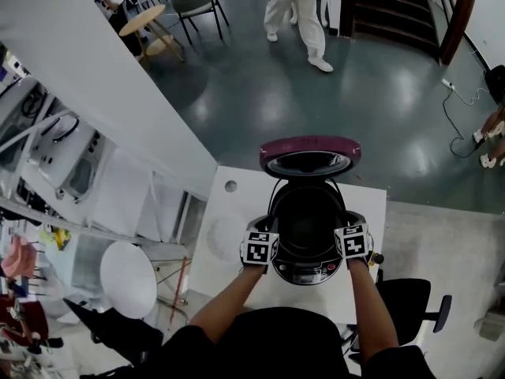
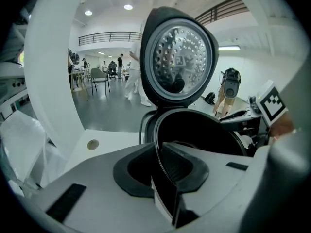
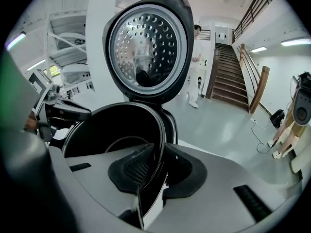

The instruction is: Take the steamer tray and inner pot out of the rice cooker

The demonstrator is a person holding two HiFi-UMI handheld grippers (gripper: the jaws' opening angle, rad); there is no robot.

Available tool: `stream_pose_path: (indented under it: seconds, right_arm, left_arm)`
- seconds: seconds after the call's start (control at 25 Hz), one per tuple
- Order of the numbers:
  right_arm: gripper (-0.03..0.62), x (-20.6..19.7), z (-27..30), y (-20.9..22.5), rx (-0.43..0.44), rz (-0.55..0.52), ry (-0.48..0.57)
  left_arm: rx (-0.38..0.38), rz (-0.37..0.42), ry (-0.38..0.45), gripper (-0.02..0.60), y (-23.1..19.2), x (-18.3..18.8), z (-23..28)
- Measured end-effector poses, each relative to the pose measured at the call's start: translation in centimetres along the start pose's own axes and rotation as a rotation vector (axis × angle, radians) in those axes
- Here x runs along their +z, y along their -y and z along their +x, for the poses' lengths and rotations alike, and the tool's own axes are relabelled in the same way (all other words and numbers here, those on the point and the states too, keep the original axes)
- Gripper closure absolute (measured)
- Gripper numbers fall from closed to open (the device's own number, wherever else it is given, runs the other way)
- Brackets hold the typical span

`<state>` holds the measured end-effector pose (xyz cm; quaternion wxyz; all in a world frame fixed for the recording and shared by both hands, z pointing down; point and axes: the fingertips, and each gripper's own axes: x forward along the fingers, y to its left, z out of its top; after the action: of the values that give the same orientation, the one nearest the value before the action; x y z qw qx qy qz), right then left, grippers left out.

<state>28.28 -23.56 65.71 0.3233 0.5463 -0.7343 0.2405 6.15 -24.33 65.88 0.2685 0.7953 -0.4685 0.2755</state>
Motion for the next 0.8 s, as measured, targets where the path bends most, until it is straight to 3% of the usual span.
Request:
stream_pose_path:
  seconds: [0.16,0.4,0.8]
  right_arm:
    - [0.560,0.3,-0.6,0.7,0.033,0.139,0.033]
    - [0.565,0.6,-1.3,0.8,0.040,0.198,0.062]
    - [0.565,3.3,-4.0,0.7,0.006,0.119,0.133]
  left_arm:
    - [-0.007,-0.059,0.029,0.546,0.1,0.3,-0.3]
    - [-0.002,-0.063,0.068,0.551,0.2,1.8,-1.4]
    - [-0.004,-0.104,0.103,0.552,1.0,3.6,-4.3]
